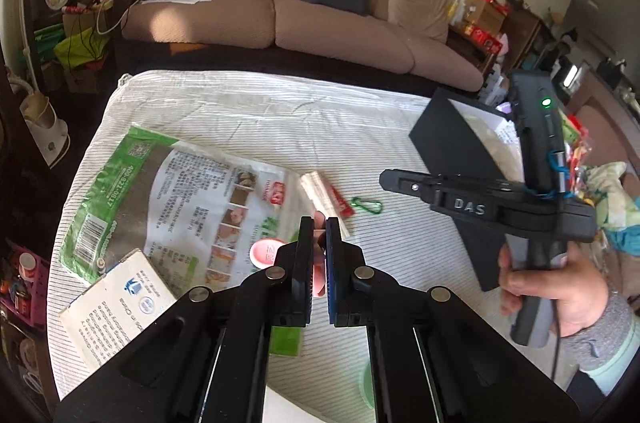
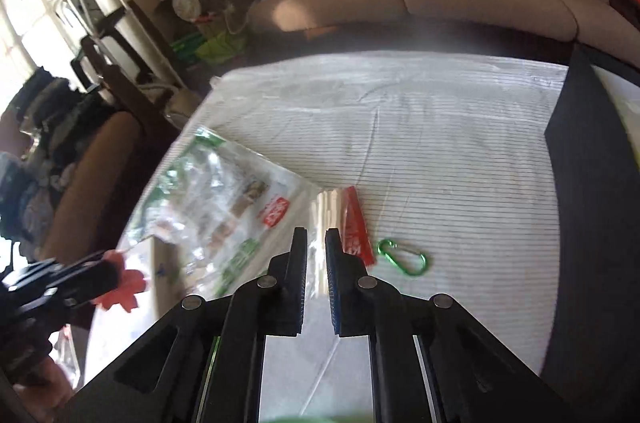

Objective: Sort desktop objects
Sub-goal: 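Grasp the wrapped chopstick bundle with the right gripper while the left gripper holds the balloon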

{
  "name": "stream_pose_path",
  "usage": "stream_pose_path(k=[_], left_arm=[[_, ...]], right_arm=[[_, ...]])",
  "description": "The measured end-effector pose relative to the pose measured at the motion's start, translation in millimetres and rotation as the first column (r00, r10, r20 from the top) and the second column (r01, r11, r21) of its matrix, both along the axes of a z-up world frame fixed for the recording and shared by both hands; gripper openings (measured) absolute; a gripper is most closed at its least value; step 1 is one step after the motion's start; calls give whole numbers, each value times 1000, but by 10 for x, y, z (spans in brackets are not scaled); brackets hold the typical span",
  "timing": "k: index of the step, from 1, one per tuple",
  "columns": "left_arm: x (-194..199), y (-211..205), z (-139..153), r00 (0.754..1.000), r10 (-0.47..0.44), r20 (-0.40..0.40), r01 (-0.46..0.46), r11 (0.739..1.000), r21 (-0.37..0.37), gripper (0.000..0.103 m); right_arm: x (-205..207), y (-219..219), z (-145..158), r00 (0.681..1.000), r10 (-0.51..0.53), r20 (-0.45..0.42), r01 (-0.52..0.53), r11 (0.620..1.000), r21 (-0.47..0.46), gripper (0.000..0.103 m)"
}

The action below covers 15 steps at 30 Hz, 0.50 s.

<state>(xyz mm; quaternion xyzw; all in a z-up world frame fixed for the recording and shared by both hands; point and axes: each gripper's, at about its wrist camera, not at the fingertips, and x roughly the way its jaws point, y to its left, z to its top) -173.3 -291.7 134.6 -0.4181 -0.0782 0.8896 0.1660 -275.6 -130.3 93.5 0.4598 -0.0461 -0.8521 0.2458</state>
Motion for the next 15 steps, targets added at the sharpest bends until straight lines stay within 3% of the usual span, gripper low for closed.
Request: stream_pose_path(k=[3,4,6,7,12,15], left_arm=[[93,88,121,1000,9,10,-9,1000,24,5],[124,87,146,1000,17,10,-18,999,34,5],[205,47,177,999,37,8,-37,998,51,5],[235,12,167,999,44,14,-45,997,63,5],[279,-155,50,998,60,29,-62,995,80,5],[234,-265,-26,998,62,27,-64,995,82,5]], right_arm=[[124,50,139,999,30,12,-30,999,37,10],[151,28,119,1000,27,12,-28,997,66,16],[144,-70,-4,999,36,9,-37,995,94,39],[124,-135,-98,999,36,1,-36,994,108,58],[-106,-533,-581,999,38,-22,-33,976,214,59],[-264,-699,-795,999,45,-19,-38,963,267,53]])
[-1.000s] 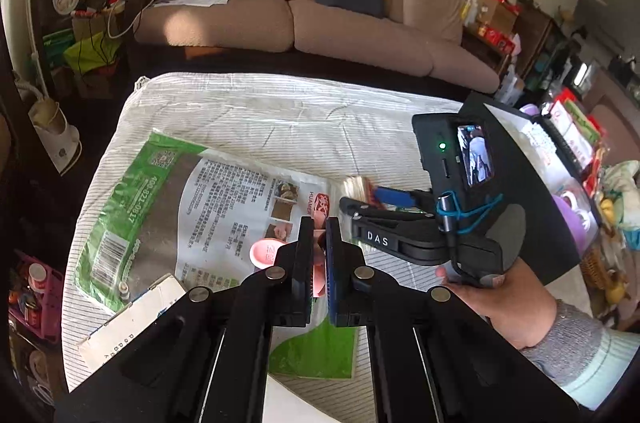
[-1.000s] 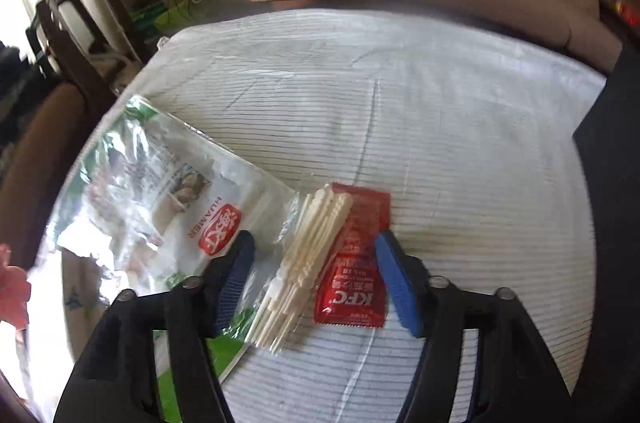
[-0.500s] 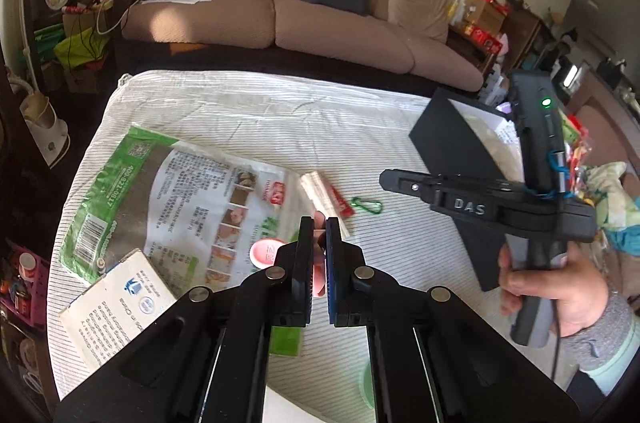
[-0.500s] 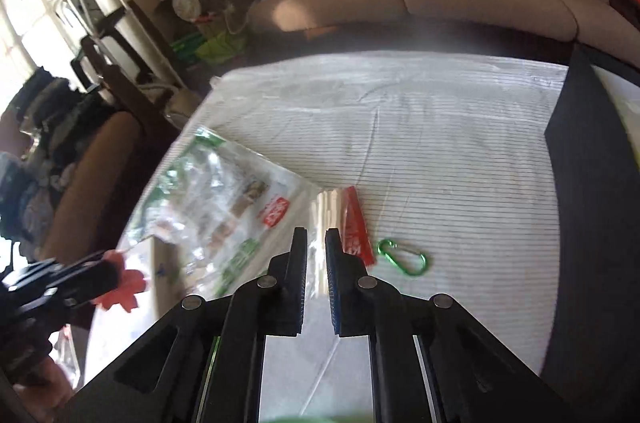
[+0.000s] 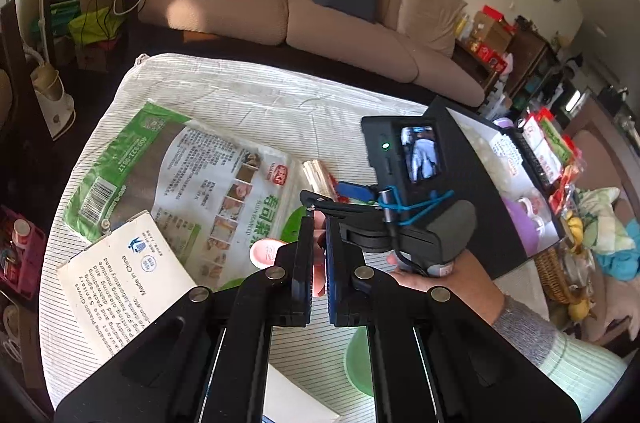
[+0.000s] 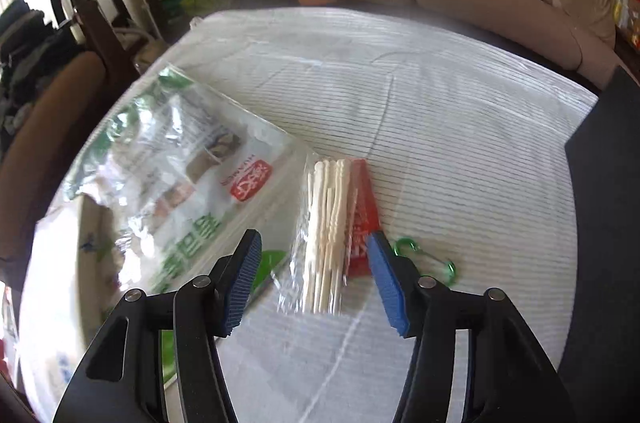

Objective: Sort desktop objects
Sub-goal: 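Grasp the wrapped chopstick bundle with the right gripper while the left gripper holds the balloon, then carry chopsticks and balloon into the black box and open both grippers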

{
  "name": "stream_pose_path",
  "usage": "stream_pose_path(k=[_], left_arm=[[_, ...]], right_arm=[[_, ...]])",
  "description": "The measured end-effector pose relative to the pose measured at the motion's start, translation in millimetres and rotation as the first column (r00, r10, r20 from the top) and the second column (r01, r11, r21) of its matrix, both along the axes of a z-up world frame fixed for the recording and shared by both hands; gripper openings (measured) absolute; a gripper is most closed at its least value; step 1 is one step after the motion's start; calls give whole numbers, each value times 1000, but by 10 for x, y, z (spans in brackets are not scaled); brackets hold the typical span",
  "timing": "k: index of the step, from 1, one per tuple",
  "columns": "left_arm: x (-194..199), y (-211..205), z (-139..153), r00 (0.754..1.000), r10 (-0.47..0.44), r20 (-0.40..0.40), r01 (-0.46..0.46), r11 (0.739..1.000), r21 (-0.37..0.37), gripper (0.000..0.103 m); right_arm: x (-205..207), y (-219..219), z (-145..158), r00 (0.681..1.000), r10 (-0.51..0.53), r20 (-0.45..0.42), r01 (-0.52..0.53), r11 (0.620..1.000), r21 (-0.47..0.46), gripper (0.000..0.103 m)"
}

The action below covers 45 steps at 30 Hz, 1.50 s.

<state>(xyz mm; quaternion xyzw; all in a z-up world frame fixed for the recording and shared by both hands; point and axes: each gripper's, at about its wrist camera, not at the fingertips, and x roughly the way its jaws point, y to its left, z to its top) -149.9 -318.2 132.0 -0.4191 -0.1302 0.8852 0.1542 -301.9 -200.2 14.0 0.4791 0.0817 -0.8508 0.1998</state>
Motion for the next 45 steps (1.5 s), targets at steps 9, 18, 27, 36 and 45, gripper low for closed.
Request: stream_pose_path(k=[9,18,27,36,45], left_arm=[[-2,-46,-77,1000,11,8,-11,999,35,5],[151,416,358,999,-39,-9,39,998,39,5],[162,1811,671,978,-207,5,206,976,64,5],[-82,3237,360,943,-320,91,312,946,87,5],[-95,3490,32,940,-292,177,292,956,28,23]], right_arm=[[-15,137,94,999,47,-8,-47,999,-27,11],[437,827,1036,999,39,-5,-39,975,-220,11],[816,2123,1838,997,-64,-48,49,964,-261,11],[920,3282,1653,983,-184,-3,177,948,-264,11],[801,3445,1341,985,-156,76,172,942,-289,11]])
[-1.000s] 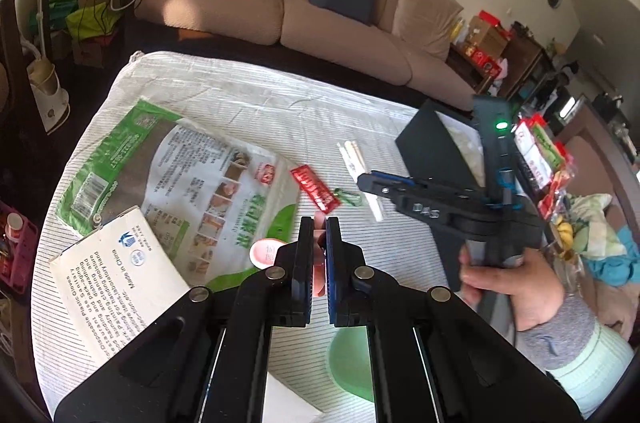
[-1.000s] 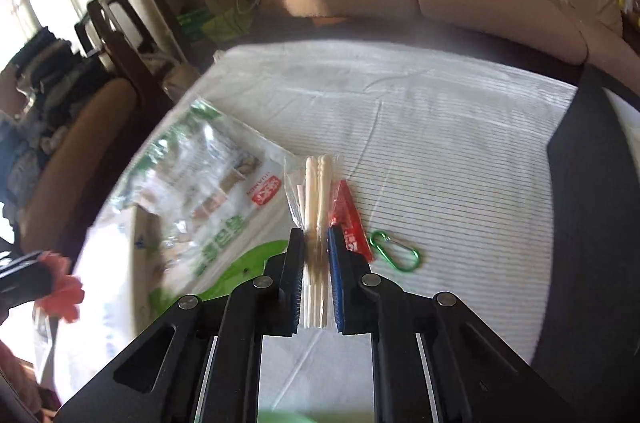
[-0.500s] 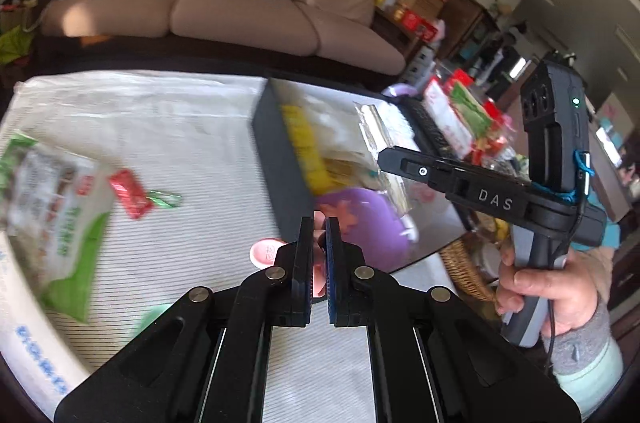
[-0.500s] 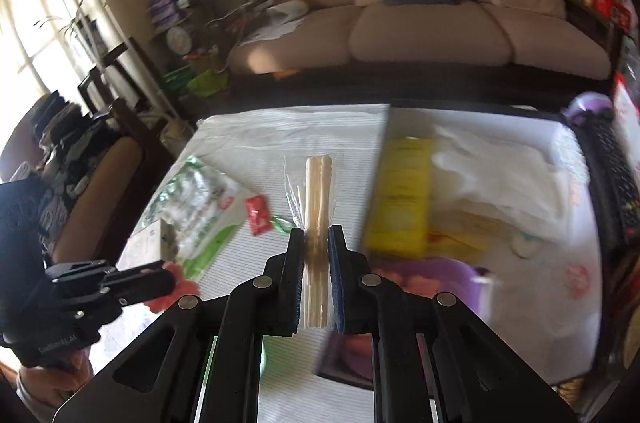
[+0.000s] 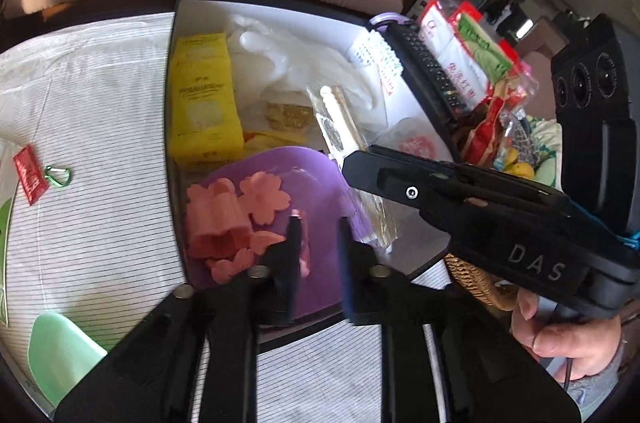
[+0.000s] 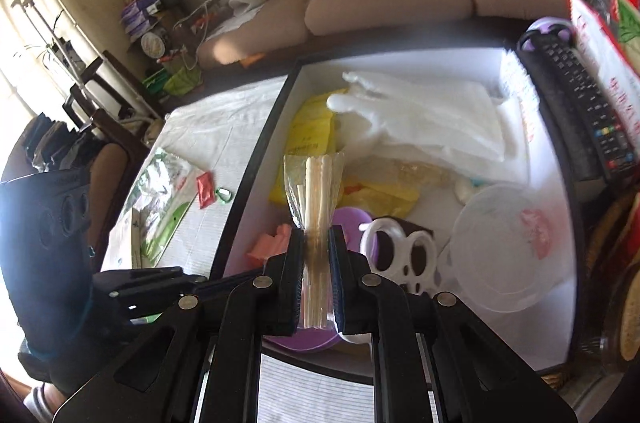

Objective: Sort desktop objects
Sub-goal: 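Carry chopsticks and balloon into the black box and open both grippers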

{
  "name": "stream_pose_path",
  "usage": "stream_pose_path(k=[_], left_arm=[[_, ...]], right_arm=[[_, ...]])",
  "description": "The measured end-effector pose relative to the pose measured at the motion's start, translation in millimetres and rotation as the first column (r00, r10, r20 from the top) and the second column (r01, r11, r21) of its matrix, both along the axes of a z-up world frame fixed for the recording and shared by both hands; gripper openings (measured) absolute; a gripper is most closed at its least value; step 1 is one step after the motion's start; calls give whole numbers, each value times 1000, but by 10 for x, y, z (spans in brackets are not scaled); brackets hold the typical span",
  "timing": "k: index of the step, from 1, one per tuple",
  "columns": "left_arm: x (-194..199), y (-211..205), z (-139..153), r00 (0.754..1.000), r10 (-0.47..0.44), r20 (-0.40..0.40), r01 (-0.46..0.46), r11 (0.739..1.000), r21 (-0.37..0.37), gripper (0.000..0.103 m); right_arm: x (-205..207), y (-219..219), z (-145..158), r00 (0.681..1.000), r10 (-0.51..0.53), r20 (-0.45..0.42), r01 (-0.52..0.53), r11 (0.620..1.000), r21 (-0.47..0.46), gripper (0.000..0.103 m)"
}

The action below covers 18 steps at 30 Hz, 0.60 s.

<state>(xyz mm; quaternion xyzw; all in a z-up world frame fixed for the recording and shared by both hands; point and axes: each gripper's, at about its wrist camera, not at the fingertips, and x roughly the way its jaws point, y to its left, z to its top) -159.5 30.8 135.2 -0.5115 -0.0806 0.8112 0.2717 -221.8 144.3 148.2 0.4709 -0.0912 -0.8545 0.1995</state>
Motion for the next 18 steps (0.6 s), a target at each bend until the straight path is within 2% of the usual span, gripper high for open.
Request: stream_pose_path(k=[5,10,12,15,17,18], left_arm=[[75,-329,214,997,43,-64,-44,999,-16,24],[97,-663,460,991,88,-99,-89,996,0,29],[88,-818,548,988,106,-112,-107,994,0,30],[107,-1068,605,983,140,-118,-140,990,11,33],[103,-1205,595,980,163,-115,-163,987,10,35],[113,-1291,584,978,173,-112,-173,985,9,35]], right_arm=[[9,-157,-153,999,25,35,-28,997,76,11],[49,-319,-210,999,24,42,-33,968,249,14],[81,-343,-195,999,20,39,-30,957,288,14],[114,-338,-128,999,5,32,-15,953,302,17],[129,-303,-75,999,-18,31,8,959,283,26],[132,-282,-54,999,-28,30,19,962,272,28]])
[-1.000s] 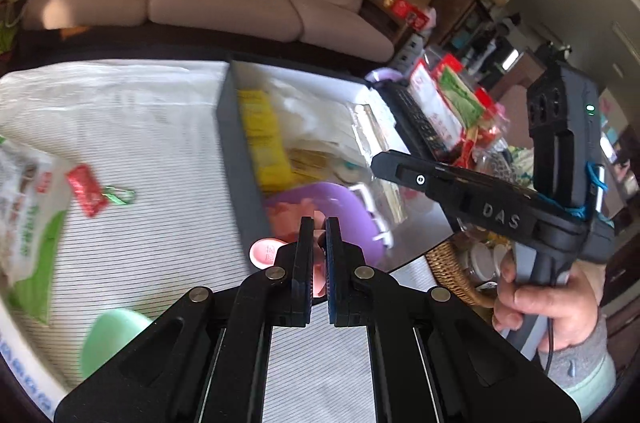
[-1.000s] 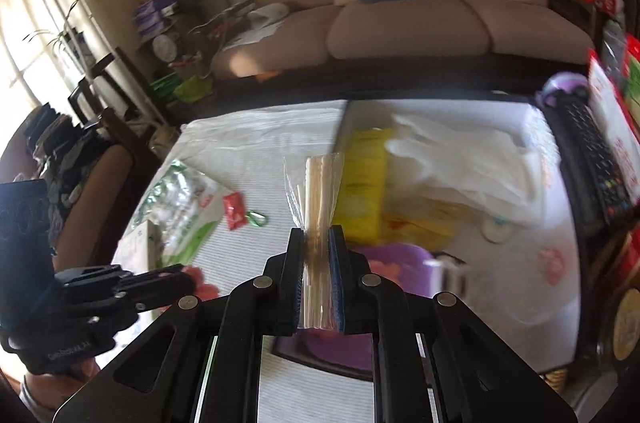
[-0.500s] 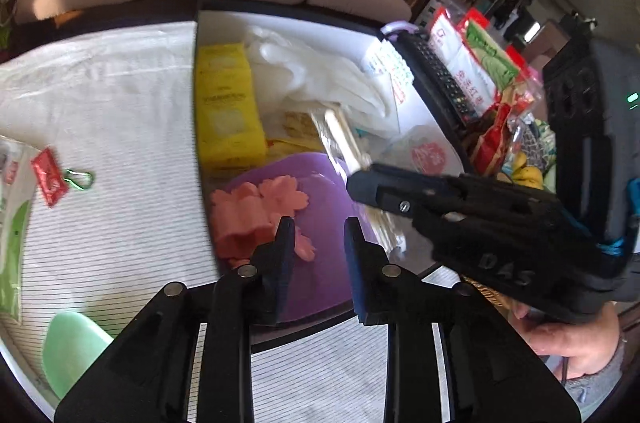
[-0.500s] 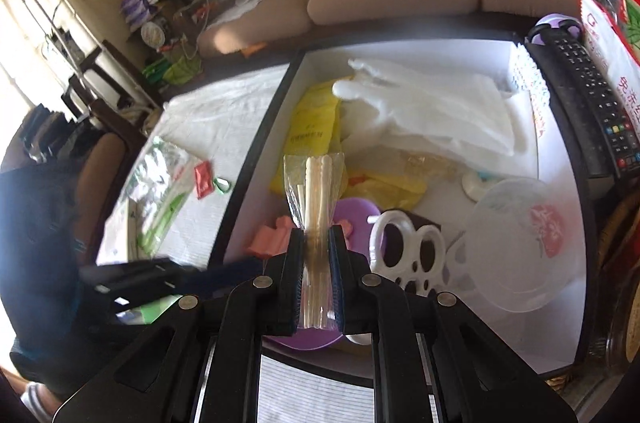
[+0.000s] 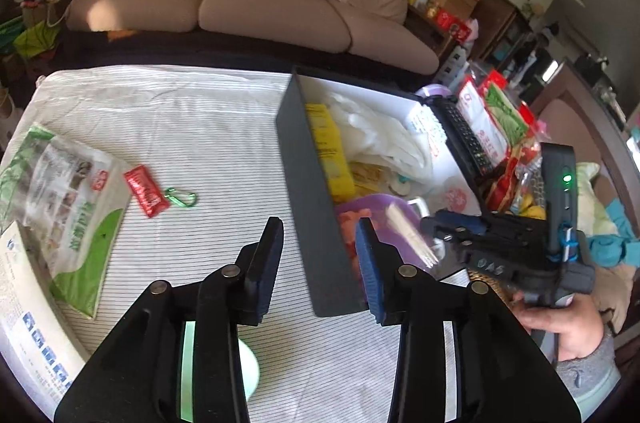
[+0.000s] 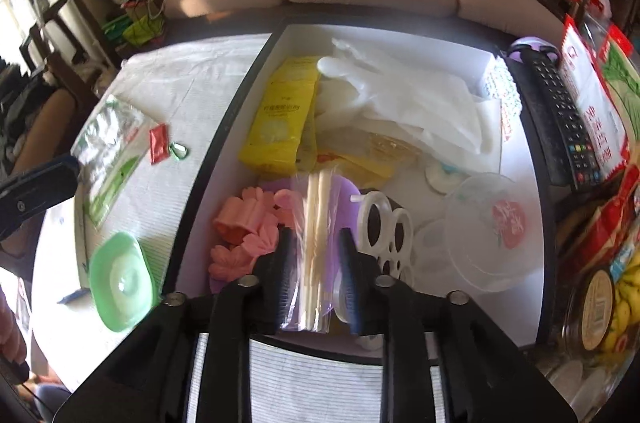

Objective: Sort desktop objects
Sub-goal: 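Carry chopsticks and balloon into the black box and open both grippers, then grasp the red KFC ketchup packet with the right gripper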

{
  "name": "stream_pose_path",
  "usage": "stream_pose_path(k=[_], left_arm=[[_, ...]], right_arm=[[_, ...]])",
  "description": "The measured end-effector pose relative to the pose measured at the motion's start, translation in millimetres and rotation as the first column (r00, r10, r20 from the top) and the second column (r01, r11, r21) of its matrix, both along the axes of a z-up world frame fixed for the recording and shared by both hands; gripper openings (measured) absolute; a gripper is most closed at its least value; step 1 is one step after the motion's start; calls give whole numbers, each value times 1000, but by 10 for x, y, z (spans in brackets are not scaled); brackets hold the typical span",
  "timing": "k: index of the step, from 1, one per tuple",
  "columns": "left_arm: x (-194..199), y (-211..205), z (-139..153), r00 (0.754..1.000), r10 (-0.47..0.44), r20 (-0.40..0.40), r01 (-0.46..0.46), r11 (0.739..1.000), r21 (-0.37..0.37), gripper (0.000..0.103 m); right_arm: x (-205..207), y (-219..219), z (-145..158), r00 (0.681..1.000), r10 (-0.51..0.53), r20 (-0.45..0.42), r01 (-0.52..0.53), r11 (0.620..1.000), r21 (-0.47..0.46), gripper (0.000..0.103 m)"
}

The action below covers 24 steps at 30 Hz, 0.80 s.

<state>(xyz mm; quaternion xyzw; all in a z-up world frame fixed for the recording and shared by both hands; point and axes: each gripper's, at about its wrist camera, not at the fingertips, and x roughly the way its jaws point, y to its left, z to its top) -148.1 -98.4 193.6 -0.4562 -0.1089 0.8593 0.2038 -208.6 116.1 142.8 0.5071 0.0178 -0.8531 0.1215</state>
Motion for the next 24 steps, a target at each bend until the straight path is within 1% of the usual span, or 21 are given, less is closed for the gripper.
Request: stream_pose_path(k=[5,8,9,10,11,12,13,15,17,19,21,24], left_arm=[[50,-332,-83,999,39,14,-38,999,-16,35],[49,-515,-102,998,59,12,-58,998,-22,36],[35,-583,-111,997,72,11,-72,997,-25,39],[10,-662,-130,996,88,11,-88,996,-26,44],[-15,-730,-153,995,102,12,-102,994,-26,46],[-44,-803,-187,993,116,15,-116,993,-27,51],[-75,-879,-231,991,131,21,-130,991,-31,53],[-107,-1018,-329,988,151,34,-150,988,-33,55],[-104,-1133,-410,985,167,41,-166,986,-23,63],[-69,-1288,-517,981,188,51,-188,982,6,78],[-58,-1452,-616,976,207,64,-209,977,37,84],[-97,-1723,-785,961,256,101,-262,964,53,85]], right_arm=[[-33,27,57,999,-41,-6,41,999,16,30],[-32,15,104,999,-48,-14,48,999,-17,30],[-24,-11,139,999,-40,-26,39,998,-39,30],[-18,-43,174,999,-29,-38,26,998,-62,32],[-6,-98,213,998,-15,-54,10,996,-93,39],[4,-168,249,998,0,-69,-9,992,-124,44],[10,-248,281,997,16,-81,-28,988,-153,51],[7,-423,312,994,47,-96,-64,982,-181,52],[-14,-681,308,989,96,-111,-115,977,-181,52],[-44,-955,272,982,147,-121,-166,971,-171,52],[-101,-1259,187,974,194,-121,-212,964,-161,52],[-225,-1624,-2,970,222,-96,-234,960,-151,52]])
